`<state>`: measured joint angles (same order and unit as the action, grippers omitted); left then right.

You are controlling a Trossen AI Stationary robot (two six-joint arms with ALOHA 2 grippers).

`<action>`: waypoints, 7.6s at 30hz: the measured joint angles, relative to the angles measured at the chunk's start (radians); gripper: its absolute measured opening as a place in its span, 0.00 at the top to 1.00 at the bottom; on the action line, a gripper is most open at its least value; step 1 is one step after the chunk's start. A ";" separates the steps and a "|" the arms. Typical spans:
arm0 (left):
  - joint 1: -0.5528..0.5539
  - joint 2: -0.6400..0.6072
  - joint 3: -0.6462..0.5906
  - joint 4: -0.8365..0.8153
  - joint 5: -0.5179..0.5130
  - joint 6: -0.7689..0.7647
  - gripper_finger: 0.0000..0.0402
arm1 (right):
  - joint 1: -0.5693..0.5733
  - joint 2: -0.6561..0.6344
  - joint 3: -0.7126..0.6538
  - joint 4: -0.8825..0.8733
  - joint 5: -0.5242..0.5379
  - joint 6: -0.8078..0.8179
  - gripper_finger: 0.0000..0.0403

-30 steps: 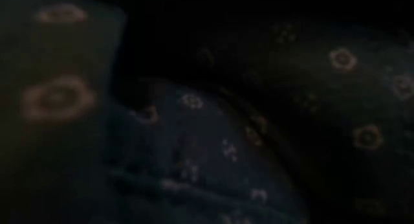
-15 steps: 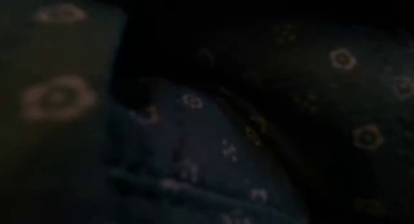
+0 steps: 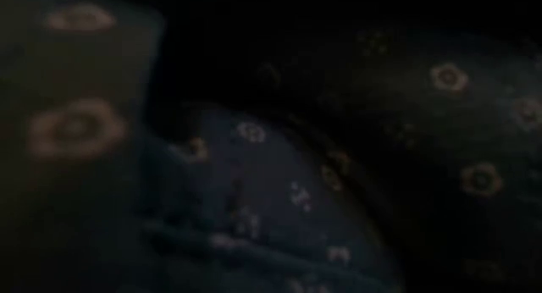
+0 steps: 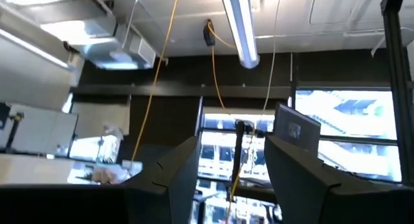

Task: Sort clothes
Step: Put the black underwear into the laundry organizer, then put the white underwear into the laundry organizer

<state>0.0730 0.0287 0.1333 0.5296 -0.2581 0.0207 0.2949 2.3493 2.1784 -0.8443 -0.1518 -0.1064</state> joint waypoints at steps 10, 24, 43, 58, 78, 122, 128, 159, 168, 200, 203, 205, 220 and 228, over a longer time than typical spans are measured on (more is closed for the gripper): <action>0.000 0.000 0.000 -0.030 0.000 -0.120 0.57 | 0.066 0.062 0.000 0.029 0.071 0.082 0.57; 0.000 0.000 0.000 -0.020 0.000 -0.119 0.57 | 0.081 0.029 0.001 0.028 -0.047 0.313 0.57; 0.000 0.000 0.000 -0.032 0.000 -0.125 0.57 | 0.122 0.069 0.000 0.024 0.334 0.145 0.60; 0.000 0.000 0.000 -0.032 0.000 -0.125 0.57 | 0.125 0.045 0.066 -0.028 0.538 0.123 0.91; 0.000 0.000 -0.001 -0.039 0.000 -0.125 0.57 | -0.016 -0.179 0.178 0.125 0.887 -0.059 0.95; 0.000 0.000 -0.001 -0.058 0.000 -0.222 0.57 | -0.314 -0.238 0.165 0.221 0.964 -0.041 0.73; 0.000 0.000 -0.001 -0.087 0.019 -0.195 0.57 | -0.255 -0.259 0.165 0.187 0.955 -0.025 0.53; 0.000 0.489 0.162 -0.176 0.171 0.006 0.57 | 0.132 -0.411 -0.280 -0.474 0.519 0.420 0.39; 0.000 0.605 0.224 -0.125 0.170 0.069 0.57 | 0.111 -0.418 -0.472 -0.459 0.546 0.411 0.39; 0.046 0.746 0.272 -0.021 0.140 0.157 0.57 | -0.062 -0.545 -0.931 0.191 0.368 0.257 0.53; 0.046 0.745 0.272 -0.005 0.140 0.166 0.57 | -0.059 -0.545 -0.927 0.186 0.431 0.225 0.72; 0.046 0.744 0.272 0.007 0.135 0.175 0.57 | -0.059 -0.545 -0.907 0.158 0.464 0.201 0.88; 0.046 0.744 0.272 0.067 0.113 0.222 0.57 | -0.020 -0.613 -0.521 -0.143 0.625 0.154 0.96; 0.046 0.744 0.272 0.066 0.096 0.238 0.57 | -0.023 -0.619 -0.370 -0.113 0.853 0.007 0.92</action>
<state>0.1188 0.7727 0.4049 0.5957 -0.1616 0.2584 0.2718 1.7302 1.8084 -0.9570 0.7010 -0.0997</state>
